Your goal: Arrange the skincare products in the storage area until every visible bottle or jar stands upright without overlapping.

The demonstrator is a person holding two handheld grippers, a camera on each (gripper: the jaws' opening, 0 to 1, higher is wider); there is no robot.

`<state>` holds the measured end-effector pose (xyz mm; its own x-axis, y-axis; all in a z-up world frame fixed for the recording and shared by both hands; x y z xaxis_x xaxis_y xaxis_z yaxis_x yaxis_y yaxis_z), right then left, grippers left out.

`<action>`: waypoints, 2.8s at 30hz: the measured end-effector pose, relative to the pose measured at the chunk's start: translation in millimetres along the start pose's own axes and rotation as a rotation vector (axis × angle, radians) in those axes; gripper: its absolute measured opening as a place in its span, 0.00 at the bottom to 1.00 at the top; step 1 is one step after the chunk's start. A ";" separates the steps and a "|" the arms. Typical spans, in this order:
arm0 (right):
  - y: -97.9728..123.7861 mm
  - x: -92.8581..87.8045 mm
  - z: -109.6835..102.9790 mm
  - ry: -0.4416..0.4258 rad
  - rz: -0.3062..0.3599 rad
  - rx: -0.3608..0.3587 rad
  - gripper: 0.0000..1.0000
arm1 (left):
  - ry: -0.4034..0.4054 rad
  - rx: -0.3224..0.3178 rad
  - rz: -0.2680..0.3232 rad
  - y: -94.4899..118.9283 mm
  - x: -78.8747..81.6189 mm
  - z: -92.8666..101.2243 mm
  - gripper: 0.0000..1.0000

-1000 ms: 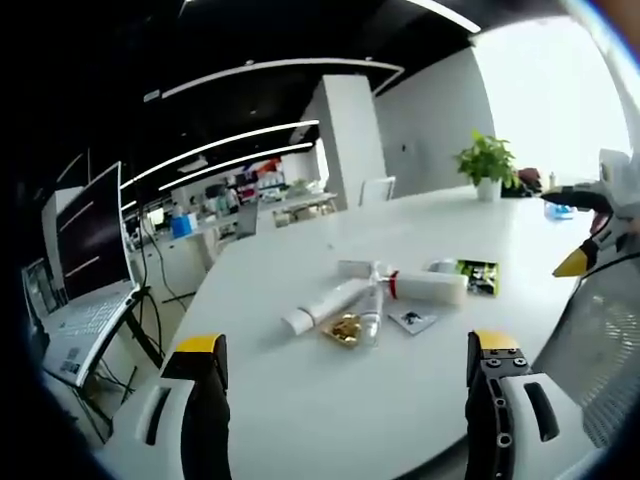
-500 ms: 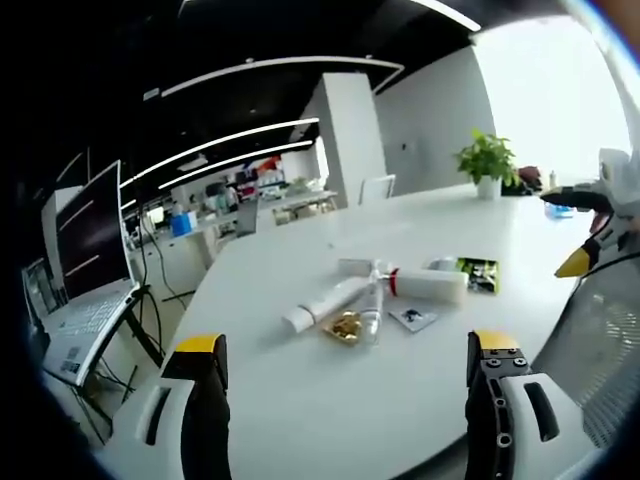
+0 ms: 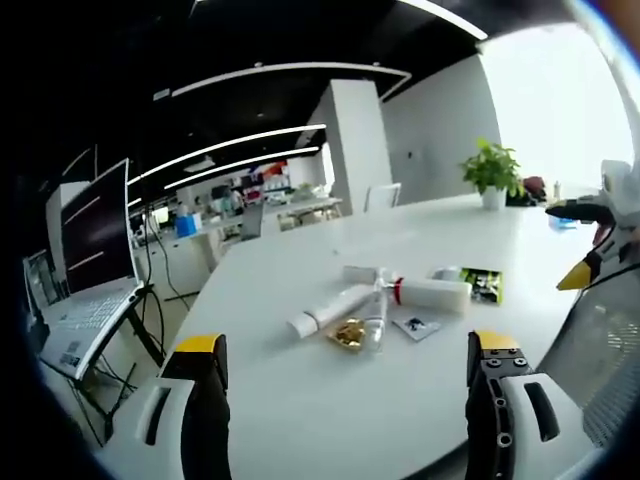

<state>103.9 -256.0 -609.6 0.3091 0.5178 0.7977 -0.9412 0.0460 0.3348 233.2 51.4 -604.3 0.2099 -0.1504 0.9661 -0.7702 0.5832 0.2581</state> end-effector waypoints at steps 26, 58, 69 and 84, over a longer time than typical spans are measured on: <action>0.2 -20.8 44.5 -0.002 -0.183 -0.178 1.00 | -0.008 -0.057 -0.028 -3.3 -0.8 1.9 0.97; -139.9 34.1 -2.4 -0.054 -0.242 0.412 0.78 | 0.070 -0.095 0.052 -9.1 35.2 2.7 0.97; -183.7 36.2 -19.3 0.036 -0.357 0.572 0.54 | 0.063 -0.069 0.065 -4.4 34.2 -2.7 0.97; -213.9 24.4 -37.2 0.013 -0.508 0.681 0.38 | 0.083 -0.046 0.060 0.4 30.5 -7.5 0.97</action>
<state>307.6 -221.4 -680.4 0.6661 0.5836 0.4645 -0.3994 -0.2468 0.8829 243.8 53.1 -574.8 0.2148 -0.0481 0.9755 -0.7550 0.6254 0.1971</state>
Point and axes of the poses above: the point that each gripper's makers call its tool centre point, and the gripper's own axes: y roughly backward along the fingers, z roughly to its right, x roughly out of its top, the point moved 6 cm from there along y, roughly backward along the fingers, and after that the axes turned 8 degrees about y, right-handed, at the moved point
